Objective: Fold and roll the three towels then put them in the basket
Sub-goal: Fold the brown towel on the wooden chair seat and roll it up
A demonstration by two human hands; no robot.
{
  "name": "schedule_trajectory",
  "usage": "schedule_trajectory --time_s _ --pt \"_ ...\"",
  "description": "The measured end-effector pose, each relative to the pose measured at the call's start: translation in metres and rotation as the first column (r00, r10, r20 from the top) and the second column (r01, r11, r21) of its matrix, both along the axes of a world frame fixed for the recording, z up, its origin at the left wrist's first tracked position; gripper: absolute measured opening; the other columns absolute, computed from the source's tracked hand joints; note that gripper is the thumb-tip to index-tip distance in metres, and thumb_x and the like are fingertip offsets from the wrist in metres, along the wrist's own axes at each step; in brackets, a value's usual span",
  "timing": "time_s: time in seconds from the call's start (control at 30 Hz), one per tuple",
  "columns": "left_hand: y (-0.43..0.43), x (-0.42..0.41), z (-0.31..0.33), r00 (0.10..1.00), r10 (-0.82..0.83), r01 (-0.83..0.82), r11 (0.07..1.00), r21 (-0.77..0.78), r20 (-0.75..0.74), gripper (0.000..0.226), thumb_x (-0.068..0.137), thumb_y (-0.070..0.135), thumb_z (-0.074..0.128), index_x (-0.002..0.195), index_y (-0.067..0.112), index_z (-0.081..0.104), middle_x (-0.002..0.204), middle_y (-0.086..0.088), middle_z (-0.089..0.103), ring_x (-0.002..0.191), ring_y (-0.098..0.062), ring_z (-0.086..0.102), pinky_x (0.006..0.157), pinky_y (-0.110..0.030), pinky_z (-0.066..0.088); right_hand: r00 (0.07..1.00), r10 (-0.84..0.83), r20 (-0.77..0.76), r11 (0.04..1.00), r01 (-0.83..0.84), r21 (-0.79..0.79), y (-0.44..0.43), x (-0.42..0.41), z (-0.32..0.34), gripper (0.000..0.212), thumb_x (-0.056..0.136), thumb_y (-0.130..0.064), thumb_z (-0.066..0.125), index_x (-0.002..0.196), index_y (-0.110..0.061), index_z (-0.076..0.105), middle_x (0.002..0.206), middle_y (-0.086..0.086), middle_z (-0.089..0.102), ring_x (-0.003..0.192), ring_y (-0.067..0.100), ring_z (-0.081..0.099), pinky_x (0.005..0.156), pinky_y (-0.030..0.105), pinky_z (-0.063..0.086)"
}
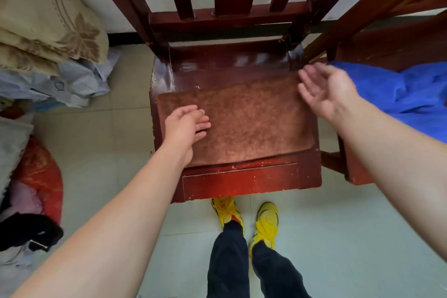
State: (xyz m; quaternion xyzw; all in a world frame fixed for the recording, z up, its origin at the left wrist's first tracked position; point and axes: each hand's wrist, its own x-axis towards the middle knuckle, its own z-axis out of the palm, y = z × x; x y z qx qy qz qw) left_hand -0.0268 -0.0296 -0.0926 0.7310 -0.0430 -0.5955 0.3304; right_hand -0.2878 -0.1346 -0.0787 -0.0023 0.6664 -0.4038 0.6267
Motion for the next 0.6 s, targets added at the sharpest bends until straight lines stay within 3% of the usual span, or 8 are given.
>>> schedule_trajectory --time_s 0.1,0.17,0.33,0.4,0.43,0.5,0.53,0.6 --pt "0.041 -0.008 -0.001 0.998 -0.007 0.016 0.99 0.142 -0.065 0.012 0.092 0.016 0.057 0.102 0.012 0.062 0.085 -0.009 0.075 0.079 -0.022 0.074 0.064 -0.029 0.058 0.976 0.162 0.149 0.98 -0.176 0.093 0.057 0.028 -0.01 0.016 0.095 -0.016 0.052 0.109 -0.016 0.061 0.102 0.002 0.074 0.092 0.015 0.072 0.069 0.029 0.055" --pt "0.071 0.0 -0.006 0.997 0.049 -0.036 0.976 0.214 -0.055 0.009 0.093 0.014 0.056 0.098 0.009 0.062 0.08 -0.009 0.076 0.076 -0.022 0.074 0.059 -0.026 0.058 0.969 0.194 0.151 0.958 -0.221 0.186 0.094 0.022 -0.021 0.015 0.095 -0.016 0.051 0.107 -0.015 0.061 0.102 0.004 0.074 0.091 0.016 0.072 0.072 0.03 0.053" --pt "0.101 0.023 -0.008 0.998 0.054 -0.06 0.977 0.207 0.037 0.007 0.091 0.009 0.06 0.093 0.004 0.064 0.074 -0.012 0.074 0.067 -0.02 0.073 0.057 -0.023 0.058 0.97 0.201 -0.134 0.949 -0.159 0.273 0.12 -0.051 -0.02 0.014 0.096 -0.019 0.048 0.097 -0.013 0.061 0.096 0.005 0.072 0.078 0.012 0.073 0.068 0.024 0.053" --pt "0.101 0.023 -0.004 0.98 -0.069 0.024 0.972 0.235 0.184 0.004 0.088 0.007 0.062 0.085 0.008 0.065 0.073 -0.014 0.072 0.056 -0.02 0.069 0.057 -0.027 0.058 0.869 0.341 -0.358 0.919 -0.227 0.323 0.116 -0.064 -0.015 0.01 0.091 -0.017 0.056 0.088 -0.012 0.064 0.087 0.005 0.071 0.065 0.007 0.07 0.059 0.021 0.053" --pt "0.099 0.024 -0.003 0.924 -0.19 0.111 0.963 0.244 0.331 0.007 0.086 0.006 0.064 0.08 0.011 0.063 0.073 -0.013 0.07 0.057 -0.022 0.066 0.061 -0.031 0.057 0.762 0.428 -0.487 0.896 -0.289 0.337 0.112 -0.066 -0.015 0.01 0.087 -0.017 0.061 0.085 -0.01 0.067 0.082 0.004 0.07 0.062 0.007 0.068 0.059 0.023 0.053" --pt "0.09 0.025 0.004 0.611 -0.456 0.423 0.879 0.22 0.647 0.009 0.079 0.011 0.069 0.082 0.017 0.062 0.079 -0.005 0.063 0.074 -0.025 0.062 0.072 -0.035 0.053 0.514 0.529 -0.676 0.84 -0.433 0.327 0.098 -0.057 -0.013 0.015 0.079 -0.025 0.069 0.087 -0.012 0.071 0.081 0.001 0.07 0.071 0.012 0.065 0.072 0.031 0.054" --pt "0.083 0.023 0.008 0.384 -0.533 0.624 0.752 0.214 0.754 0.017 0.076 0.016 0.071 0.092 0.018 0.064 0.089 -0.003 0.06 0.087 -0.026 0.06 0.076 -0.035 0.049 0.437 0.551 -0.711 0.806 -0.5 0.317 0.09 -0.047 -0.012 0.022 0.077 -0.033 0.072 0.091 -0.016 0.071 0.085 0.0 0.071 0.078 0.013 0.064 0.08 0.033 0.053" --pt "0.065 0.017 0.007 -0.003 -0.56 0.896 0.367 0.251 0.828 0.058 0.071 0.032 0.077 0.124 0.019 0.057 0.123 -0.009 0.053 0.117 -0.03 0.049 0.091 -0.041 0.044 0.32 0.627 -0.71 0.705 -0.621 0.343 0.077 -0.026 -0.013 0.046 0.072 -0.047 0.076 0.106 -0.019 0.067 0.093 -0.003 0.068 0.086 0.015 0.061 0.084 0.034 0.051"
